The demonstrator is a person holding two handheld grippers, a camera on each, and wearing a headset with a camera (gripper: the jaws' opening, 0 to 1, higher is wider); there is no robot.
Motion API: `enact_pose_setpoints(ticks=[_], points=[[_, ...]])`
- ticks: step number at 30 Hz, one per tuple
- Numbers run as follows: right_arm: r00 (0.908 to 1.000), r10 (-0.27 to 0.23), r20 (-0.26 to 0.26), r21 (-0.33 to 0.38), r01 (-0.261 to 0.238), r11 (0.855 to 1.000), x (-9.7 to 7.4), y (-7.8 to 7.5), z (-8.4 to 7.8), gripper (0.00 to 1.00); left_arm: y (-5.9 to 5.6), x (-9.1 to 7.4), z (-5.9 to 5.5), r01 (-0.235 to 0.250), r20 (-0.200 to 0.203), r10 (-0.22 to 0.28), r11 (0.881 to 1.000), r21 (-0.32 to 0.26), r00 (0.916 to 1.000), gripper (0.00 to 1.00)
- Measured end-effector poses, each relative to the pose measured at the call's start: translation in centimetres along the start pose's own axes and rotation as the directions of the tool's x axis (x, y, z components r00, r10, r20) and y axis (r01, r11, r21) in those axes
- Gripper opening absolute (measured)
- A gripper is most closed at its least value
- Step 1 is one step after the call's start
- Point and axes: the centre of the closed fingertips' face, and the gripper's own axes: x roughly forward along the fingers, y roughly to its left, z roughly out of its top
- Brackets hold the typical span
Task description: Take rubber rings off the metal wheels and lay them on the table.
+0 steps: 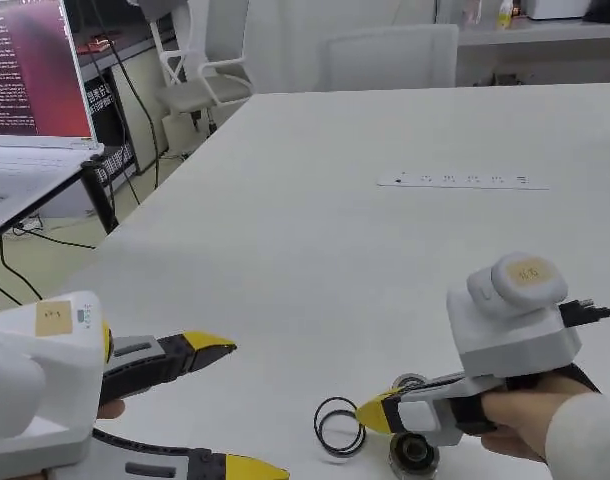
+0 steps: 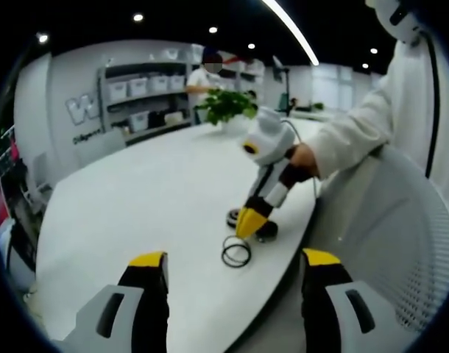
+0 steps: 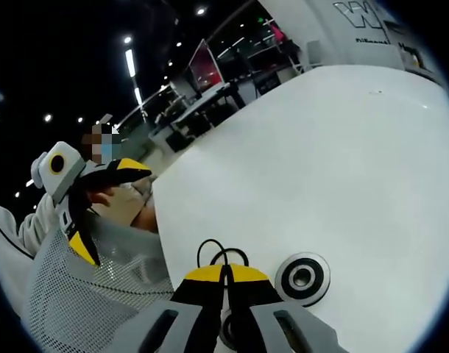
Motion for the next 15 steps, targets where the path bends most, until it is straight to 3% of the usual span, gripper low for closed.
enact_pose_setpoints(ticks=[15], points=[[0.9997,-0.02,-0.016,-0.001,0.02,1.0,0.31,-0.38,-0.32,0.0,0.11,0.03,-0.18,-0.006,-0.007,0.006,1.0,-0.007,1.0,0.72]])
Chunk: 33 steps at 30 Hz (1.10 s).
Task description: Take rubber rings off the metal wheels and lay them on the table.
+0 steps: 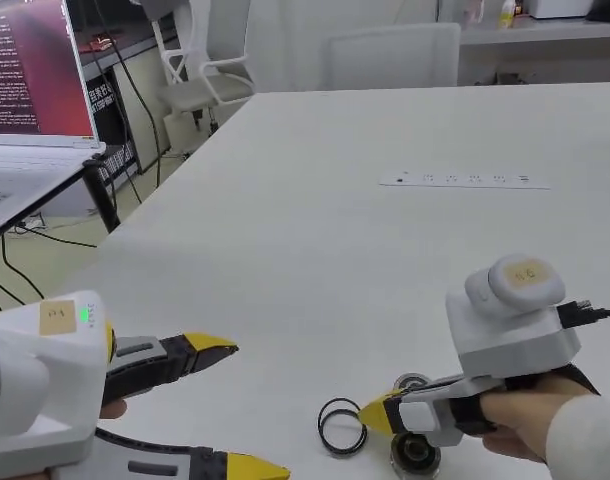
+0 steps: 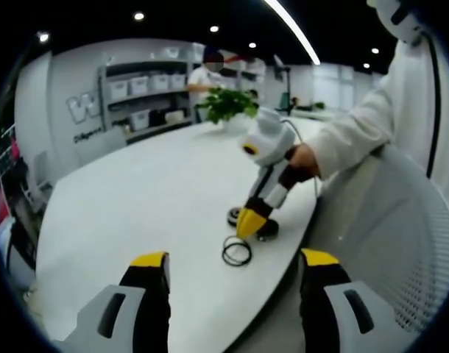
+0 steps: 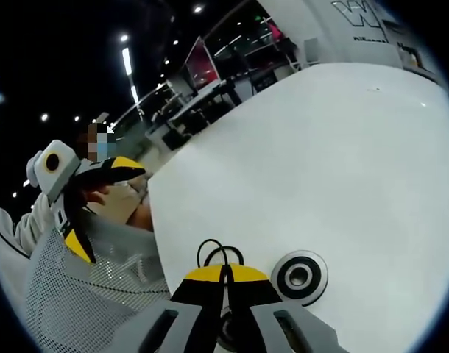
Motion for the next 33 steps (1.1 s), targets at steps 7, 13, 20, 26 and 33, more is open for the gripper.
enact_pose_setpoints(ticks=[7,13,20,26,33], points=[[0.9999,-0.006,-0.008,-0.01,0.006,1.0,0.08,-0.04,-0.18,0.0,0.18,-0.06,0.07,-0.008,0.005,0.008,1.0,-0.004,1.0,0.7],[0.9999,-0.011,-0.011,-0.013,0.011,1.0,0.14,-0.11,-0.22,0.0,0.23,-0.08,0.04,-0.012,0.003,0.012,1.0,-0.003,0.9999,0.69],[0.9995,-0.022,-0.022,-0.028,0.021,0.999,0.23,-0.26,-0.36,0.0,0.35,-0.15,0.2,-0.019,0.013,0.019,1.0,-0.01,0.9997,0.68],[0.9988,-0.033,-0.037,-0.061,0.031,0.998,0.41,-0.3,-0.59,0.0,0.32,-0.13,0.13,-0.018,0.009,0.018,1.0,-0.009,0.9998,0.66],[0.9978,-0.047,-0.047,-0.083,0.043,0.996,0.48,-0.56,-0.69,0.03,0.36,-0.13,0.14,-0.019,0.01,0.019,1.0,-0.008,0.9998,0.66]])
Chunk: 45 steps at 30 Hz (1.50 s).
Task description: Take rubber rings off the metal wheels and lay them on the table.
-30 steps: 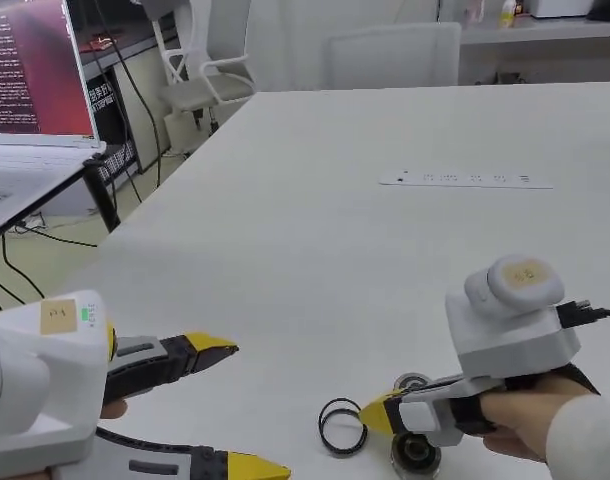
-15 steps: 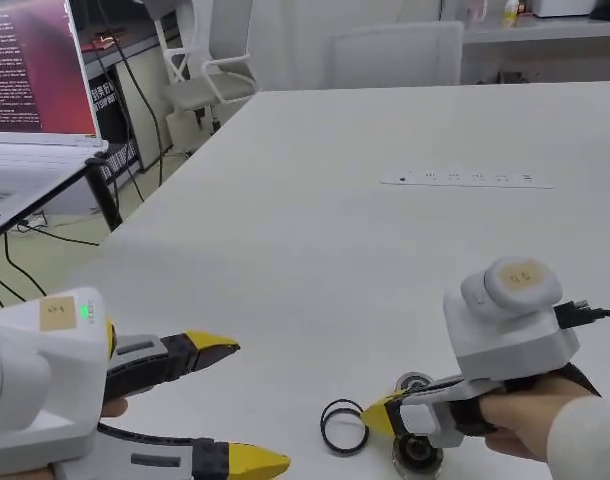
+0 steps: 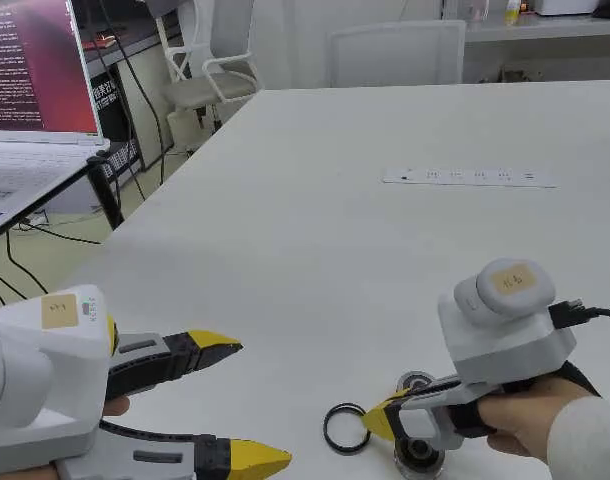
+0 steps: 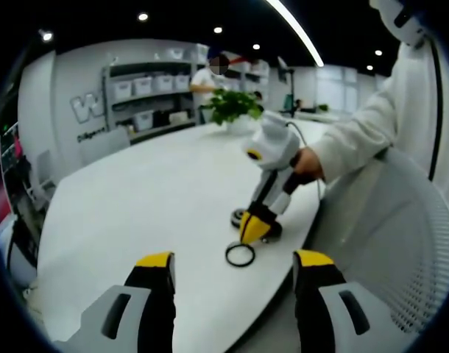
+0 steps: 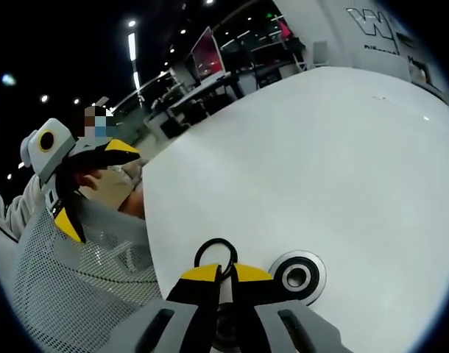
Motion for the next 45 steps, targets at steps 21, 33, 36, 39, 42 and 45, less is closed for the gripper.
enact_pose_setpoints(ticks=[21,33,36,39,42,45], points=[[0.9994,-0.014,0.031,-0.009,0.014,1.0,-0.8,-0.1,1.0,0.06,0.1,0.0,0.0,-0.007,0.001,0.007,1.0,-0.002,1.0,0.66],[0.9908,-0.041,0.129,-0.011,0.043,0.999,-3.0,-0.6,3.6,0.12,0.0,-0.1,0.9,0.002,0.045,-0.002,1.0,0.004,0.999,0.67],[0.9881,-0.043,0.148,-0.015,0.046,0.999,-3.6,-0.7,4.1,0.12,0.1,-0.3,1.1,-0.001,0.053,0.0,1.0,0.023,0.9986,0.67],[0.9838,-0.053,0.171,-0.023,0.057,0.998,-4.3,-0.8,4.7,0.12,0.2,-0.3,1.2,-0.006,0.036,0.004,0.998,0.058,0.9993,0.68],[0.9806,-0.056,0.188,-0.024,0.061,0.998,-5.0,-1.0,5.1,0.13,0.3,-0.4,1.9,-0.006,0.05,0.003,0.997,0.075,0.9988,0.68],[0.9794,-0.059,0.193,-0.028,0.065,0.997,-5.5,-1.1,5.2,0.15,0.3,-0.3,3.3,0.003,0.069,-0.009,0.996,0.086,0.9976,0.68]])
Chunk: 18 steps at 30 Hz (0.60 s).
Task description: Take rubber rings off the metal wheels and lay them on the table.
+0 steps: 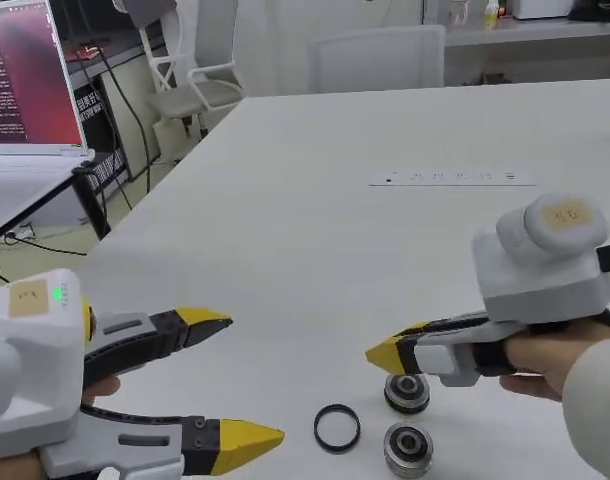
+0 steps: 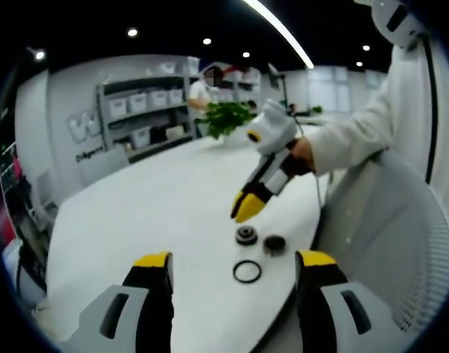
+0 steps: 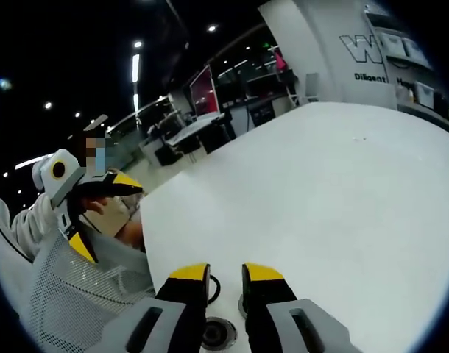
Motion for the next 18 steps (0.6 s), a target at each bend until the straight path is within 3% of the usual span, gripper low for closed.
enact_pose_setpoints(ticks=[4,12,18], points=[[0.9999,-0.009,0.006,-0.024,0.009,1.0,-0.8,-0.4,0.4,0.17,0.2,0.5,1.5,0.021,-0.008,-0.02,0.998,0.064,0.9998,0.69],[0.9967,-0.062,-0.052,-0.061,0.059,0.996,-1.9,-2.5,-1.4,0.21,0.6,2.0,4.8,0.064,0.015,-0.067,0.986,0.153,0.9977,0.69],[0.9924,-0.085,-0.089,-0.077,0.079,0.994,-2.2,-3.8,-2.7,0.22,0.9,3.6,6.5,0.088,0.022,-0.094,0.977,0.195,0.9954,0.68]])
